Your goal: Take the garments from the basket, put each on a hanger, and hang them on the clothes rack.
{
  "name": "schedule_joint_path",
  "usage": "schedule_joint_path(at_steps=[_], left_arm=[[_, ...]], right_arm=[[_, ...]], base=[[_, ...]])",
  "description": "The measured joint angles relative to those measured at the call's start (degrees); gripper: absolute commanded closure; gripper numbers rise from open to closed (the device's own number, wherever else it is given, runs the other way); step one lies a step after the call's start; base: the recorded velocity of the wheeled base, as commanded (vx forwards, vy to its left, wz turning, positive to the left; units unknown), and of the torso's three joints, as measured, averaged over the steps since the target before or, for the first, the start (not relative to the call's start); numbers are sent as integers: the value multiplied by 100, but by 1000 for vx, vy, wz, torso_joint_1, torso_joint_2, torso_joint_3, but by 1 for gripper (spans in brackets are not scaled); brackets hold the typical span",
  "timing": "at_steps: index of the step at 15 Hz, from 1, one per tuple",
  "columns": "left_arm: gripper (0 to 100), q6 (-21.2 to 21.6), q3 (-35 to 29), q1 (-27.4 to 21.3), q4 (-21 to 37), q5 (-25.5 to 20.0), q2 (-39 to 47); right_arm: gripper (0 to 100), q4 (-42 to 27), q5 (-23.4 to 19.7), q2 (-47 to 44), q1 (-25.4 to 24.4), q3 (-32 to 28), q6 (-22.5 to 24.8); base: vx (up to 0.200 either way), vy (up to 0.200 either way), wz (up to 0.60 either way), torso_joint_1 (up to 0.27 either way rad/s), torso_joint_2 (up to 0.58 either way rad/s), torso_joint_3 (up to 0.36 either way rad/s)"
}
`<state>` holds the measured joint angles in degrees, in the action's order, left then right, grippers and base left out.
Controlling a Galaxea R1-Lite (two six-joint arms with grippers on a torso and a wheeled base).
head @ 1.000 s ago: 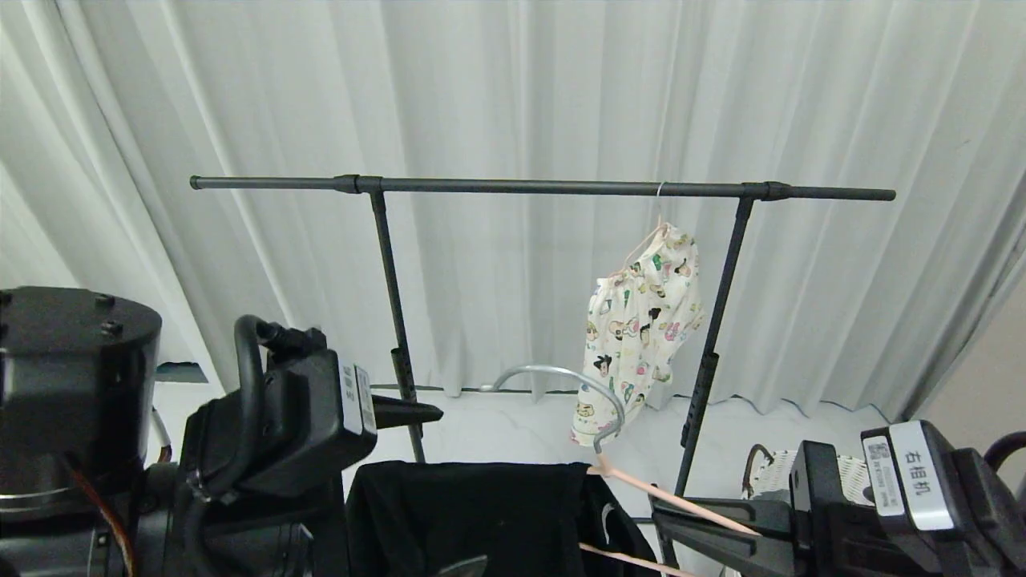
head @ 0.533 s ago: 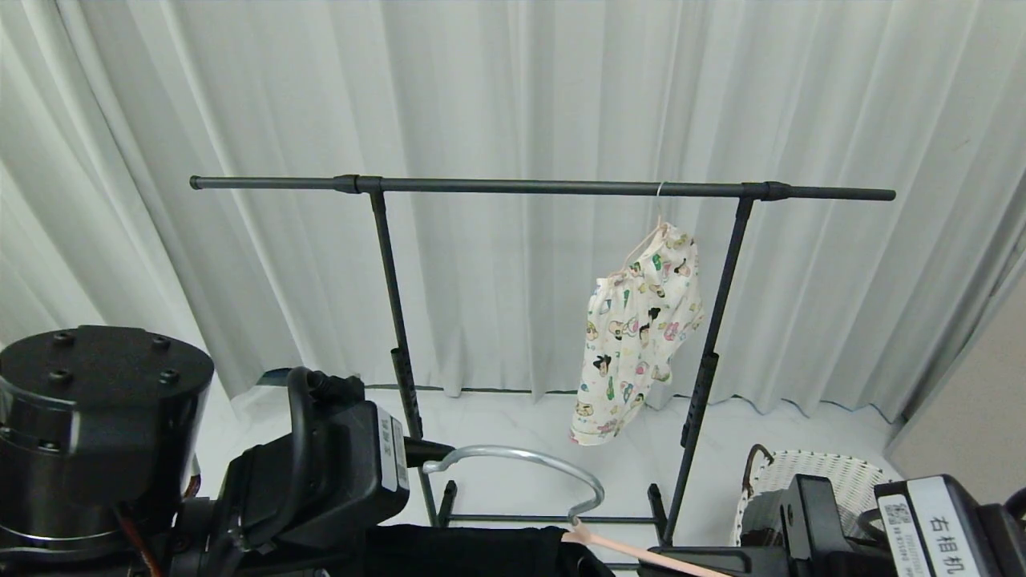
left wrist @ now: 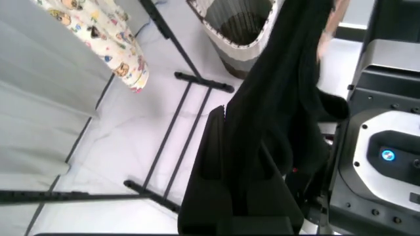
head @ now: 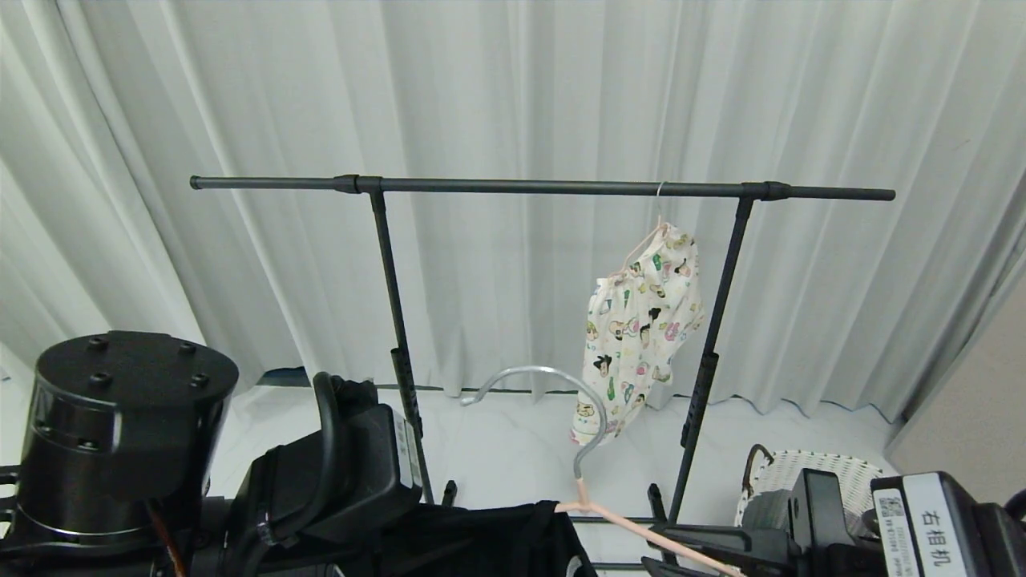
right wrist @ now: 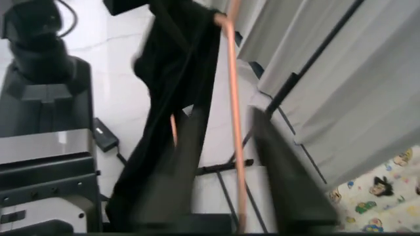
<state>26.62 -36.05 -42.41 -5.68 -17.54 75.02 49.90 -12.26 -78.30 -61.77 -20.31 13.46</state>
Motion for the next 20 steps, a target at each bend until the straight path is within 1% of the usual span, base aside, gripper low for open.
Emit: schedule_joint_path(at_steps=[2, 3, 5, 6, 7, 8, 9, 10, 11, 12, 14, 15, 16, 17, 18, 20], left_arm=[[100, 0, -2, 93, 0, 2, 17], [100, -2, 11, 197, -1, 48, 22], [100, -2, 90, 438, -4, 307, 23], [100, -18, 143, 581, -4, 438, 20], [100, -55, 179, 741, -6, 534, 20], [100, -200, 196, 906, -9, 644, 17], [100, -544, 204, 1069, -77, 778, 11], [100, -778, 204, 1157, -268, 901, 2], [100, -963, 204, 1193, -567, 1062, 0], [100, -1101, 193, 1220, -967, 1275, 13], [100, -1295, 193, 1231, -1328, 1475, 77], [100, -1451, 174, 1231, -1415, 1541, 116], [100, -1488, 129, 1220, -1437, 1556, 157], [100, -1499, 39, 1201, -1473, 1560, 221], [100, -1503, -57, 1176, -1540, 1566, 279], [100, -1508, -236, 1115, -1588, 1615, 413]], right_arm=[[0, -2, 200, 7, 0, 0, 2], [0, -2, 512, 9, 0, 0, 6], [0, -4, 916, 11, 0, 0, 13], [0, -6, 1033, 22, 0, 41, 11], [0, -6, 1048, 33, 0, 91, 6], [0, -4, 1041, 41, 0, 157, -11], [0, -11, 1026, 44, 0, 271, -128], [0, -22, 1024, 41, 0, 361, -277], [0, -20, 1044, 30, 11, 455, -552], [0, -28, 1059, 18, 85, 562, -822], [0, -28, 1072, -22, 332, 678, -1185], [0, -28, 1142, -59, 518, 708, -1375], [0, -30, 1321, -116, 645, 711, -1564], [0, -30, 1616, -207, 720, 660, -1860], [0, -35, 1794, -306, 750, 588, -2068], [0, -30, 1998, -527, 763, 383, -2437]], base=[[0, 0, 0, 0, 0, 0], [0, 0, 0, 0, 0, 0], [0, 0, 0, 0, 0, 0], [0, 0, 0, 0, 0, 0], [0, 0, 0, 0, 0, 0], [0, 0, 0, 0, 0, 0], [0, 0, 0, 0, 0, 0], [0, 0, 0, 0, 0, 0], [0, 0, 0, 0, 0, 0], [0, 0, 0, 0, 0, 0], [0, 0, 0, 0, 0, 0], [0, 0, 0, 0, 0, 0], [0, 0, 0, 0, 0, 0], [0, 0, 0, 0, 0, 0], [0, 0, 0, 0, 0, 0], [0, 0, 0, 0, 0, 0]])
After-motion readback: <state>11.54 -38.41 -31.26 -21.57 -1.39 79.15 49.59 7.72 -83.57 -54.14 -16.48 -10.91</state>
